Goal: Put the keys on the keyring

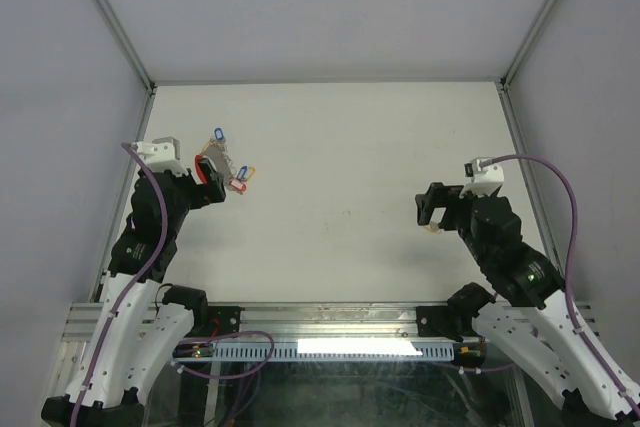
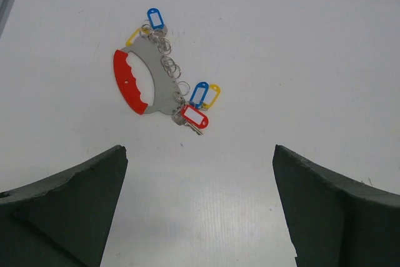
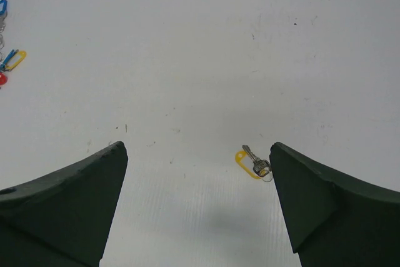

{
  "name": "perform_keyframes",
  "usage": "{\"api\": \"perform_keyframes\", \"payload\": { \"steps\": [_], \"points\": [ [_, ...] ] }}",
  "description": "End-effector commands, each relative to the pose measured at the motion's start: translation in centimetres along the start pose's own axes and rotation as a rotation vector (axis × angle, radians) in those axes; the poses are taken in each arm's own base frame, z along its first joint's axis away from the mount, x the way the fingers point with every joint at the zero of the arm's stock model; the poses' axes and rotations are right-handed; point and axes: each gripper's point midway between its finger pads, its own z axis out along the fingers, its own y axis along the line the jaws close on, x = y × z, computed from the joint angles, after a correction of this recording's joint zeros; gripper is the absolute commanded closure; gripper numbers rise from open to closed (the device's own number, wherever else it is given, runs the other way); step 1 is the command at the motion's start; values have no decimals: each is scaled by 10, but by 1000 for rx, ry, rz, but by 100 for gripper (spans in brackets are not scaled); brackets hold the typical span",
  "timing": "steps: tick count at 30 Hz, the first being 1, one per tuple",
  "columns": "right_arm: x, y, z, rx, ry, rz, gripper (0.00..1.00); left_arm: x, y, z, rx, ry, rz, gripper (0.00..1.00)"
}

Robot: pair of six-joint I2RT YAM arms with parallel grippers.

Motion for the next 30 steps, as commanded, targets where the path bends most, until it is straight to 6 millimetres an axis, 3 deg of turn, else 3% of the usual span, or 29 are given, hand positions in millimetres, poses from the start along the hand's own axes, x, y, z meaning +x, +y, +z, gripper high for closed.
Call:
{"api": "perform_keyframes", "payload": {
  "steps": [1,14,17,21,26,30],
  "points": [
    [-18,5,-6,-32,-71,24,0,-6,-2,0,8,-22,-5,1],
    [-13,7,-2,-33,-52,23,0,-1,-1,9,-7,9,-1,1],
    [-14,7,-2,-34,-56,27,0,1,-11,17,49,14,8,1],
    [-13,6,-4,-35,-60,37,0,18,-26,44,110,94,-1,1],
    [-13,6,-5,-39,-62,39,0,38,-28,89,65,238,-5,4],
    [-14,7,-6,-43,-68,41,0,30,-33,126,41,273,3,6]
  ]
}}
